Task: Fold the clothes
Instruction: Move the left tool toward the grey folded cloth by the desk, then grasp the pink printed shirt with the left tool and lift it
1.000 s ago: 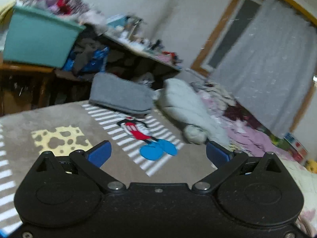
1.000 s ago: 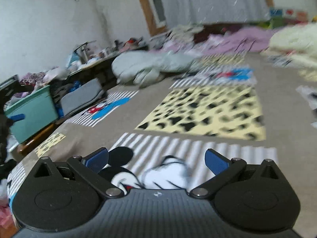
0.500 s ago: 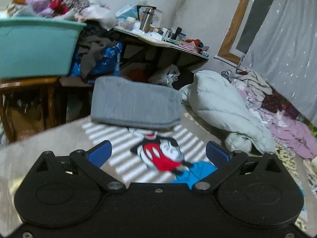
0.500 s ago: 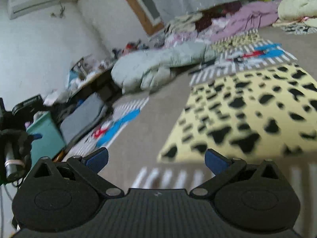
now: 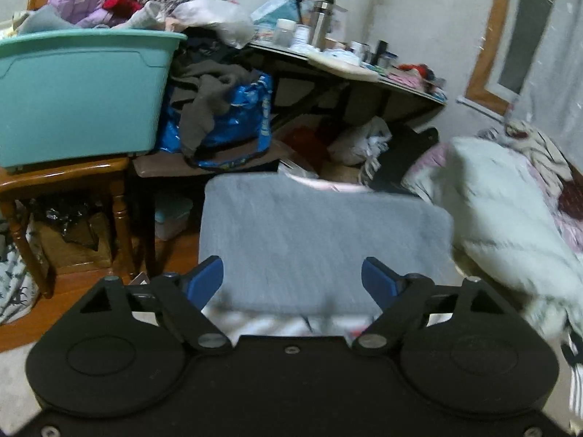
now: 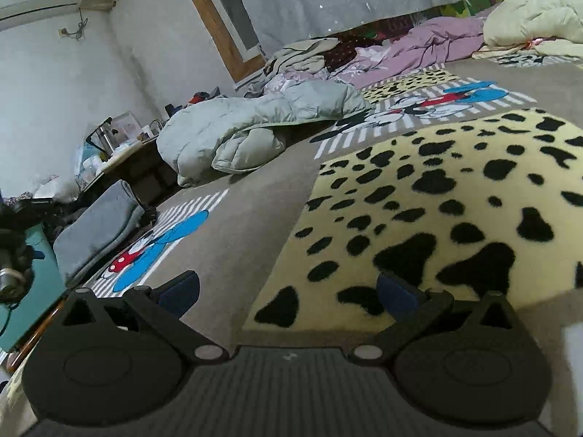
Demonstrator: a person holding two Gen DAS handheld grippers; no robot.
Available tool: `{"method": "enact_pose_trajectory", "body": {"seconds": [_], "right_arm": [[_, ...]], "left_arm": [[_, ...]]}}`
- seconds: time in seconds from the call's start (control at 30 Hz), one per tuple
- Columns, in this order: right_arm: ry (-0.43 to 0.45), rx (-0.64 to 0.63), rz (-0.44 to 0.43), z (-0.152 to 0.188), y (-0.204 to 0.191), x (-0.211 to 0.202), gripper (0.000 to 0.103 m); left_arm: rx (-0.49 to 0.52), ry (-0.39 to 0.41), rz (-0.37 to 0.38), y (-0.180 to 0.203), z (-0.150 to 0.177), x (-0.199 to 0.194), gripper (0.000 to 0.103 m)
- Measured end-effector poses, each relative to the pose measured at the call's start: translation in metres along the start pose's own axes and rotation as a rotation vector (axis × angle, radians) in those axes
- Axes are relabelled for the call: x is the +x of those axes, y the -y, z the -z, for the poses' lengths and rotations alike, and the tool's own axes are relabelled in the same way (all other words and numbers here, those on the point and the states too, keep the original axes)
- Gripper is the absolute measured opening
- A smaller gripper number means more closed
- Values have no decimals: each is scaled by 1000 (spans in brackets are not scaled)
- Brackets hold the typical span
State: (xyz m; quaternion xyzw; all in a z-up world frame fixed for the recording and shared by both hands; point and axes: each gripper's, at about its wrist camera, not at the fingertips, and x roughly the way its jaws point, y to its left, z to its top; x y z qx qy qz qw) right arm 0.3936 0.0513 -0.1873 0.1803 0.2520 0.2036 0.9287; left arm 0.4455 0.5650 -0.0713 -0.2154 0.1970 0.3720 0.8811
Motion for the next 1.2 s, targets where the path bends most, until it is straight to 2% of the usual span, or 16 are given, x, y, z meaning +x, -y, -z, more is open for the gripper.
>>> {"method": "enact_pose_trajectory", "body": {"seconds": [0.07, 0.13, 0.27, 0.3, 0.43, 0.53, 0.63, 0.7, 0.77, 0.87, 0.9, 0.93, 1.03, 1.1, 1.17, 1.2], "right_arm": [[-5, -13, 0, 1, -1, 4, 103], [-5, -11, -8, 0, -1, 5, 103], [-7, -15, -12, 0, -1, 6, 103], [-5, -13, -14, -1, -1, 7, 103], [-7, -14, -12, -2, -1, 9, 103], [-7, -15, -12, -1, -1, 8, 103], [-6, -16, -11, 0, -1, 8, 103], [-4, -16, -12, 0, -1, 8, 103], [-2, -17, -11, 1, -1, 8, 103], [-1, -22, -7, 1, -2, 8, 103], [-1, -23, -7, 1, -2, 8, 103], [-1, -23, -7, 1, -2, 8, 103], [-2, -22, -7, 0, -2, 8, 103], [-4, -21, -7, -1, -2, 8, 103], [-6, -19, -7, -1, -2, 8, 103], [-6, -18, -7, -1, -2, 8, 103]], "left_arm": [[-11, 12, -8, -8, -11, 20, 84], [-43, 15, 15, -17, -25, 37, 85], [-12, 26, 100, -13, -45, 52, 86], [5, 25, 140, -7, -49, 53, 90], [145, -14, 242, 29, -56, 62, 95], [315, -70, 232, 59, -52, 78, 96], [400, -158, 244, 72, -49, 97, 99], [450, -175, 255, 73, -45, 96, 103], [500, -190, 266, 74, -39, 94, 102], [576, -213, 282, 76, -32, 91, 73], [601, -221, 287, 76, -29, 89, 46], [627, -229, 292, 76, -26, 88, 30], [672, -241, 341, 69, -22, 43, 22], [717, -267, 397, 65, -17, 5, 21], [740, -320, 456, 60, -15, -36, 21], [745, -381, 513, 59, -13, -57, 26]]}}
